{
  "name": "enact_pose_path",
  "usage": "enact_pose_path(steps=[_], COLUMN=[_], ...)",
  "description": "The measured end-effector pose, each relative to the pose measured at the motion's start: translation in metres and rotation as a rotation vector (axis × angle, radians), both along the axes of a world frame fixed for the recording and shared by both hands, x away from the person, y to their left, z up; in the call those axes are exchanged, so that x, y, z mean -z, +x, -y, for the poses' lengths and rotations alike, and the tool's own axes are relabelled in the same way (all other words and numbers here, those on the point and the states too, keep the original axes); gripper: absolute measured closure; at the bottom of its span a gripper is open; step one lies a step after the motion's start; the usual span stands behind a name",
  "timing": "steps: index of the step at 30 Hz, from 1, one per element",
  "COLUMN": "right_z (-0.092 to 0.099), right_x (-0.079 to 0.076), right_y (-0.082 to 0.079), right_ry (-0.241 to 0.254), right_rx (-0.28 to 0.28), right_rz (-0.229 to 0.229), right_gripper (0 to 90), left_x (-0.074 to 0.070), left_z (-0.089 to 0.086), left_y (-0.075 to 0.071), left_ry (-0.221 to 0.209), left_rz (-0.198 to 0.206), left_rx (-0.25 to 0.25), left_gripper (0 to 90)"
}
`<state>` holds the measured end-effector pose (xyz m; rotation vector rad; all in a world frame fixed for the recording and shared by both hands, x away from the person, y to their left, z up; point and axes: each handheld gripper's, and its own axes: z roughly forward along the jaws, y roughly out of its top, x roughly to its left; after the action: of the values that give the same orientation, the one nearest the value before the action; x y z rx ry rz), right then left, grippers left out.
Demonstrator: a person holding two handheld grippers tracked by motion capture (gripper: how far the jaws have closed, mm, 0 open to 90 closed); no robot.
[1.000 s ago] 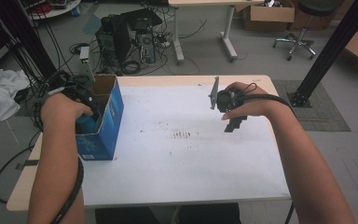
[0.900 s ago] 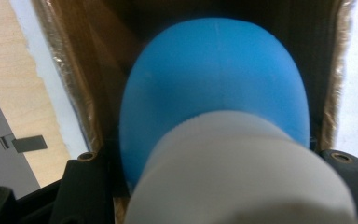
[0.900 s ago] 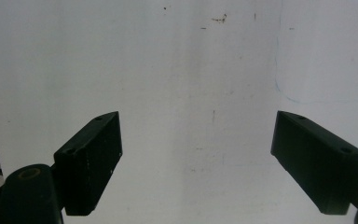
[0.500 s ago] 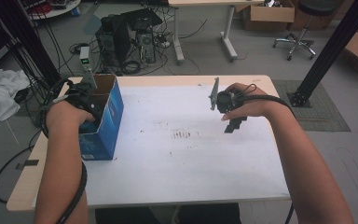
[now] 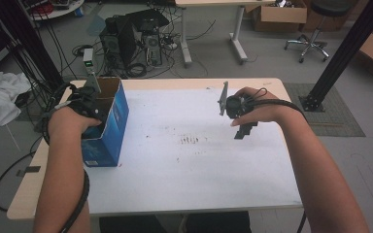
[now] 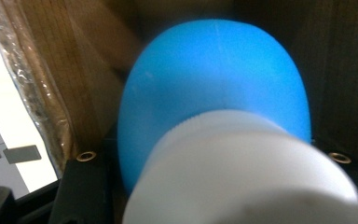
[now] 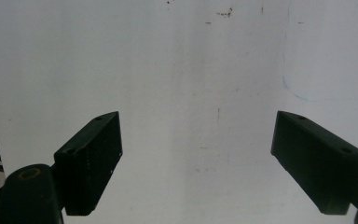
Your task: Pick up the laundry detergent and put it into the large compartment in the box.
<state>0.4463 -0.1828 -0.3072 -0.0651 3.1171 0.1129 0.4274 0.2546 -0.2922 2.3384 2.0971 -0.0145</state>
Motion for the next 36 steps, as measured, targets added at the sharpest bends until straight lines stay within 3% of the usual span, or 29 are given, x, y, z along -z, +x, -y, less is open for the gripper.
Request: enact_pose_path(steps=[16, 36], right_z=[-0.002, -0.001], right_x=[-0.002, -0.005], right_y=[-0.002, -0.004], right_ry=[-0.001, 0.002], right_rx=[-0.002, -0.001], right_rz=[0.005, 0.012], right_gripper=[16.6, 16.6], left_x=[-0.001, -0.017], left_z=[0.005, 0.006], left_y=[0.0, -0.003], left_ry=[0.018, 0.02], left_rz=[0.001, 0.014], left_rx=[0.01, 0.01], left_gripper=[34.0, 31.4])
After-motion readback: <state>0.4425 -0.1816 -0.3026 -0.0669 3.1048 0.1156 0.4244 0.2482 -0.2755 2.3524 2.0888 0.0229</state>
